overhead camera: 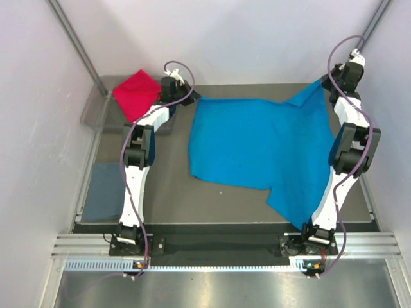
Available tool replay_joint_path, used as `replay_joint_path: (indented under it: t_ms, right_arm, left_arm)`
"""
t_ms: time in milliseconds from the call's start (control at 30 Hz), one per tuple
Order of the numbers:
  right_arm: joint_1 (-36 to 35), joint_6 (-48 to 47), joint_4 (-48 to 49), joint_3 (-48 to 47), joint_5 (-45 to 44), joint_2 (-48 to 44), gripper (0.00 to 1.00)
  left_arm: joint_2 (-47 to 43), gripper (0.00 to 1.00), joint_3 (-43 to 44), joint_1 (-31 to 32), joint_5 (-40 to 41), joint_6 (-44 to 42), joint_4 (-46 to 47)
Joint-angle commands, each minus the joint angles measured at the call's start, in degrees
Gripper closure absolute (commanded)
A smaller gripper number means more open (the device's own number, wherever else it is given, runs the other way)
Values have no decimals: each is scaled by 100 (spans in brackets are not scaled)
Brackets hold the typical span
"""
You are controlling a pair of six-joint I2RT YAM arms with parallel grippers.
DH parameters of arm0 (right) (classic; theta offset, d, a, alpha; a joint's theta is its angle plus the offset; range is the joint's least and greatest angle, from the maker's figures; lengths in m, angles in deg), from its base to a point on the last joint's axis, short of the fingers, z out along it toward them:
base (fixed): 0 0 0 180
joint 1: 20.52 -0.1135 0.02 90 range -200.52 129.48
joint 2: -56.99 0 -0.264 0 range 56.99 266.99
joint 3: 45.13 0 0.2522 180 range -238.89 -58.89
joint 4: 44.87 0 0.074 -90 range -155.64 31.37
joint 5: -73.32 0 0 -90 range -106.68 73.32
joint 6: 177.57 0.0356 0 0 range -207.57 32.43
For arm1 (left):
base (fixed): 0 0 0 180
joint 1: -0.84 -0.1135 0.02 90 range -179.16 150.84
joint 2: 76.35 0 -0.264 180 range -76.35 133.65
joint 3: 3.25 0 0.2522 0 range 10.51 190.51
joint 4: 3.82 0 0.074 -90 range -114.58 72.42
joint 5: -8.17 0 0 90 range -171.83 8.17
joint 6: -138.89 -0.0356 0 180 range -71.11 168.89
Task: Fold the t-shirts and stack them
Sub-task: Flatten the tshirt out, then fold the tshirt
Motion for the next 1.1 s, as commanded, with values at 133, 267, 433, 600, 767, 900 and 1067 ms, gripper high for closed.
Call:
replay_joint_path:
  t_ms: [133, 267, 433, 600, 767, 900, 1067]
  right_arm:
    - [-17, -99, 36, -20, -77, -402, 100]
    - [-9, -151, -288, 339, -183, -814, 100]
    - [18, 198, -711, 911, -525, -1439, 100]
    - [18, 745, -1825, 1017, -850, -1853, 100]
    - [114, 587, -2783, 1341, -1062, -2309, 100]
    - [368, 490, -3076, 1895, -1185, -2748, 100]
    - [519, 482, -2987, 2511, -1124, -3118, 100]
  left_arm:
    - [-421, 100, -73, -33, -150, 18, 276]
    - [-474, 100, 67, -33, -203, -44, -23]
    - [-544, 100, 59, -33, -212, -158, -594]
    - [-834, 100, -214, -50, -72, -45, -1270]
    - [-1124, 100, -232, -42, -63, 219, -2166]
    - [-1221, 100, -223, -50, -36, 123, -2861]
    - [-1414, 100, -416, -50, -28, -167, -3222]
